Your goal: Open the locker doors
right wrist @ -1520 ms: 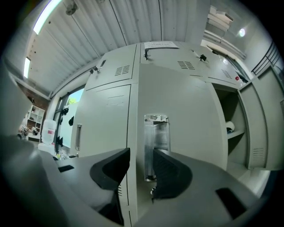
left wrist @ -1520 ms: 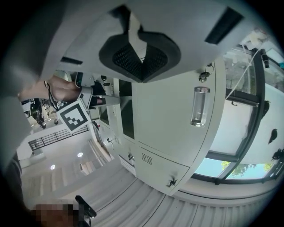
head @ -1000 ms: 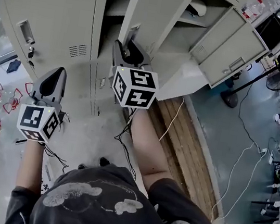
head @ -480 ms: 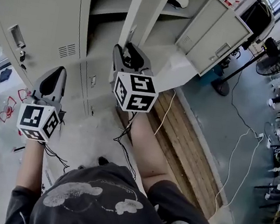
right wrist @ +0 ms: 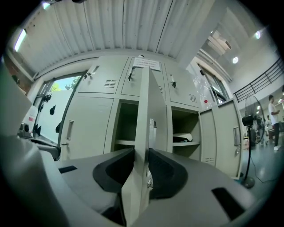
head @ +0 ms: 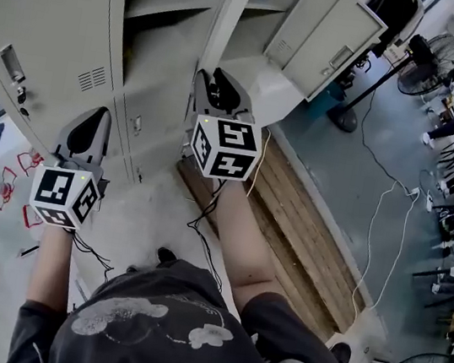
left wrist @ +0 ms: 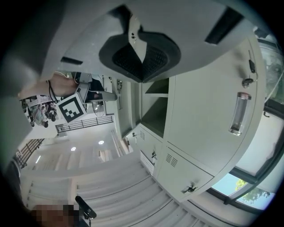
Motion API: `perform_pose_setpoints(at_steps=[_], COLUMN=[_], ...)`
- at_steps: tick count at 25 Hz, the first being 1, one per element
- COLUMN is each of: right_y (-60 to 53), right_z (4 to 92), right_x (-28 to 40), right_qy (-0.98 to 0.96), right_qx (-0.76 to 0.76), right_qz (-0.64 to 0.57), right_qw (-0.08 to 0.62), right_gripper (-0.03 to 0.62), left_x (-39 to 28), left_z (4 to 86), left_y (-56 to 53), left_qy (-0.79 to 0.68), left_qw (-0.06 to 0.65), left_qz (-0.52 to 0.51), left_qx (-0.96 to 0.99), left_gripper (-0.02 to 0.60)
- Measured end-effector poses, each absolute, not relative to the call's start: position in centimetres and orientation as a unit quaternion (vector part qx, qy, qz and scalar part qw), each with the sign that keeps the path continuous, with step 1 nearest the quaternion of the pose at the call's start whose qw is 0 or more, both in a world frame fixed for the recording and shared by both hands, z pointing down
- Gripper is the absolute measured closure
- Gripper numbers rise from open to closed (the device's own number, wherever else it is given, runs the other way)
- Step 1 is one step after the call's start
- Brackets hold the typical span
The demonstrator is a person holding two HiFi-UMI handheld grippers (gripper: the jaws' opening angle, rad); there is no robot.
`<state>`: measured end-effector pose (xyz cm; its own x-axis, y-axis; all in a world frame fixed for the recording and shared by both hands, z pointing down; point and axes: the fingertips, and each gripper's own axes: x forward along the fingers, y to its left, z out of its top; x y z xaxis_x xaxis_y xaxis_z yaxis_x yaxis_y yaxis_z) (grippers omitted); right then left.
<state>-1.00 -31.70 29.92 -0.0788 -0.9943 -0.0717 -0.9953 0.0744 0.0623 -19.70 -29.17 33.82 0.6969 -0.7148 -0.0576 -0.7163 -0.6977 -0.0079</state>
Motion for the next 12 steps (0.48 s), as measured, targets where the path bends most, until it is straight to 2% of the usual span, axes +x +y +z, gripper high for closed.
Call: perform_pose_setpoints(at_steps=[12], right_y=[-29.1], right_z=[30.0], right_x=[5.7], right_qy=[0.732], right_qx=[-0.677], right_qz=[0.056], right_qw=[0.041], right_gripper=[0.488], left_x=[-13.9], left_z=[33.9], left_y=[-28.7], left_qy=[0.366], left_qw=[0.025], left_qz=[0.011], left_qx=[-0.93], left_gripper=[0.574])
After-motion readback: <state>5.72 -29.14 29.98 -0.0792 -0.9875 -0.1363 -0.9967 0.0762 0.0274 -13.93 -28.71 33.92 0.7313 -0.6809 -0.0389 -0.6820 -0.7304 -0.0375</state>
